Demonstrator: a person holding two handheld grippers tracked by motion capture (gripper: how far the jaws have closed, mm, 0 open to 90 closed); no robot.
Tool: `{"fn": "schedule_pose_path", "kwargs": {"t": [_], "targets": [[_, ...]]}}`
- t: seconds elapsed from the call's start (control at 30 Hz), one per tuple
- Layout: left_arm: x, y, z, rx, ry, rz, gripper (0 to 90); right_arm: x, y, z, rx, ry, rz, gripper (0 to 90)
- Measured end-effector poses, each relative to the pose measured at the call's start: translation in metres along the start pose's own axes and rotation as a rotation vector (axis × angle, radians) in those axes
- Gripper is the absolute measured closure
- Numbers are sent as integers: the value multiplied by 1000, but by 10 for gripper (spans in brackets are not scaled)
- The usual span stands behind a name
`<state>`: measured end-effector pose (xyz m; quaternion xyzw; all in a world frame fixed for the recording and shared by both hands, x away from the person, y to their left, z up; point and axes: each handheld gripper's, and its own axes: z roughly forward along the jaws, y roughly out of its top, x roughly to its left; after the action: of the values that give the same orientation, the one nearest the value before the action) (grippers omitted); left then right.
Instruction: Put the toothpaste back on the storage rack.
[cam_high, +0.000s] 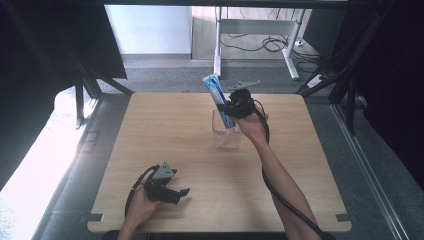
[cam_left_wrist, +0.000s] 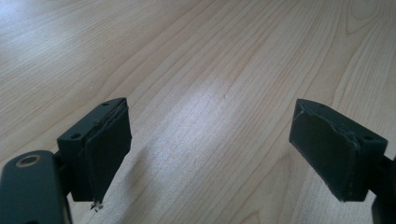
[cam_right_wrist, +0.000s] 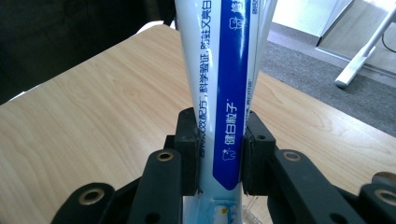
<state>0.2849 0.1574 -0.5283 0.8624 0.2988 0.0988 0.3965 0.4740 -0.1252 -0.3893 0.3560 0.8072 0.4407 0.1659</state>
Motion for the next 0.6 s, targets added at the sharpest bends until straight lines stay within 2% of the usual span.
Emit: {"fn": "schedule_pose_path", "kwargs": {"t": [0.07, 0.17, 0.43, 0.6], "targets": [[1, 0, -1, -3, -2, -3, 131, -2, 0, 2, 2, -4, -1, 726], [0, 0, -1, -2, -1, -1, 131, -5, 1, 5, 5, -20, -26, 726], [0, 0, -1, -3, -1, 0, 131, -9, -4, 10, 20, -27, -70, 726], [0, 0, -1, -1, 0, 0, 131, -12, -10, 14, 29, -29, -80, 726]]}}
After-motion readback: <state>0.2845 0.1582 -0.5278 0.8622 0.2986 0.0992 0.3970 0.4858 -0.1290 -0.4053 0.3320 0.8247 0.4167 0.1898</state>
